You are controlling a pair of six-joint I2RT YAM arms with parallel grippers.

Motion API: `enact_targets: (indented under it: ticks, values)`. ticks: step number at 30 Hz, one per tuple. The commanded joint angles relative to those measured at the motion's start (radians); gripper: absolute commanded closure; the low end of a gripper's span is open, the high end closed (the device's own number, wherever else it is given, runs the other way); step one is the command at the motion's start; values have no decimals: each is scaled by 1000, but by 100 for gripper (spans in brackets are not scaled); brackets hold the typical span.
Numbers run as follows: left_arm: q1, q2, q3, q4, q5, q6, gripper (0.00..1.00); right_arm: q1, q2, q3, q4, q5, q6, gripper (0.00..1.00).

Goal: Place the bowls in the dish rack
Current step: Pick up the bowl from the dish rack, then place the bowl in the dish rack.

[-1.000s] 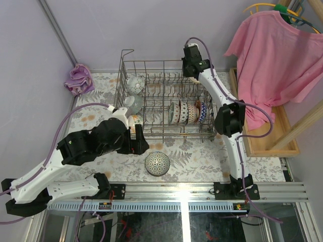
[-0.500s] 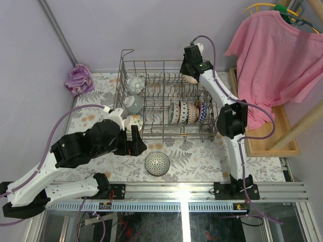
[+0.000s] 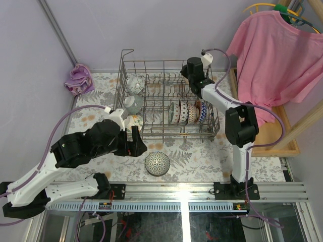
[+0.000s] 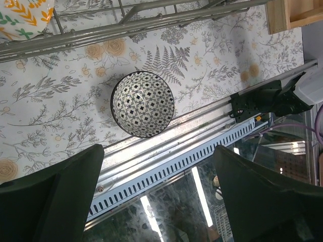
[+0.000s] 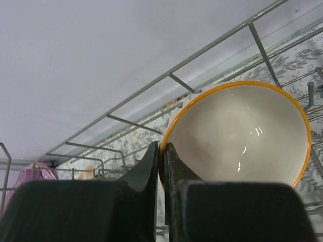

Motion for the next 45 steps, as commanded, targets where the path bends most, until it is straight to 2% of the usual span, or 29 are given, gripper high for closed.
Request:
enact_targets:
  ticks: [1,3,12,20,33,45]
  values:
    - [-4,-15,10,-17,10,15,11,54,-103,-89,437,204,44,100]
    - [-4,-21,10,-23,10,15,11,71,-101,-114,507,257,25,100]
    - [-4,-31,12,-42,9,16,10,85,-37,-104,740,317,-29,100]
    - [-4,-27,7,-45,12,22,11,116,69,-60,997,431,-206,100]
    - [-4,-27,-20,-40,9,18,11,121,162,-90,1175,508,-237,100]
    - [-4,-37,-41,-27,13,7,11,113,202,-148,1193,516,-163,100]
